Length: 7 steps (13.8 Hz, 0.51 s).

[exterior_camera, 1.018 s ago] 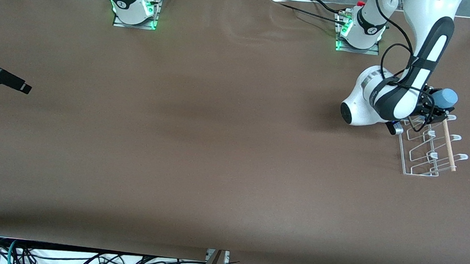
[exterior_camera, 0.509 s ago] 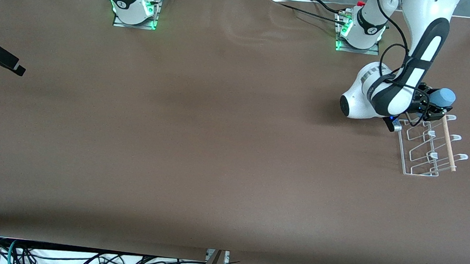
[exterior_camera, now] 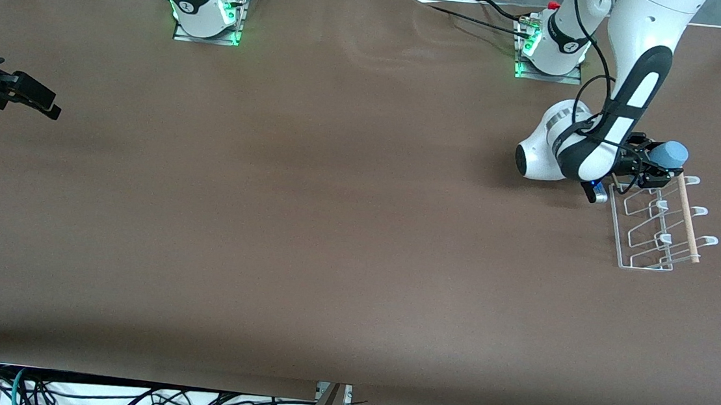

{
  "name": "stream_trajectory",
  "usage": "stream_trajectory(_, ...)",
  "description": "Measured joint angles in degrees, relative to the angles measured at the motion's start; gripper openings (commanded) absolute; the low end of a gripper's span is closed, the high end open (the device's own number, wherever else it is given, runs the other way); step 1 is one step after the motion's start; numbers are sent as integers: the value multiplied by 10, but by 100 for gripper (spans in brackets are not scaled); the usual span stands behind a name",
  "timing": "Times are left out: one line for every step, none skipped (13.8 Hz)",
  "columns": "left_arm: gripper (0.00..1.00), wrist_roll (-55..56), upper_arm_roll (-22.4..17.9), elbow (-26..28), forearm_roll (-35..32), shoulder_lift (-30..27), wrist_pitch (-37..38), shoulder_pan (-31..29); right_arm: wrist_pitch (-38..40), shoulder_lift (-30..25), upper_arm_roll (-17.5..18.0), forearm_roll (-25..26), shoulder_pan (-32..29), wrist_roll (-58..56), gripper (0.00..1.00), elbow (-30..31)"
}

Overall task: Transfer cup to left arm and place on rack
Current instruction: 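Move the cup with the left gripper over the wire rack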

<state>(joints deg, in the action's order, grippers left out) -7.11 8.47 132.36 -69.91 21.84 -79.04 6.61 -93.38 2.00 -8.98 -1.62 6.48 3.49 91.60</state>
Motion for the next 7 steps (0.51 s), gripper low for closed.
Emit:
stream_trajectory(41,10,0,0,-1,5,-1,0,0,0,0,0,0,-2,99,0)
stream_trajectory(52,22,0,1,-1,11,-1,0,0,0,1,0,0,-4,99,0)
stream_trajectory(56,30,0,1,-3,16,-2,0,0,1,1,0,0,-8,99,0)
stream_trajectory(91,35,0,1,-4,21,-2,0,1,2,2,0,0,-12,99,0)
stream_trajectory(100,37,0,1,-6,24,-2,0,1,3,3,0,1,-14,99,0)
stream_trajectory(100,38,0,1,-8,25,-2,0,1,4,4,0,2,-14,99,0)
stream_trajectory(100,39,0,1,-8,25,-2,0,1,4,8,0,2,-14,99,0)
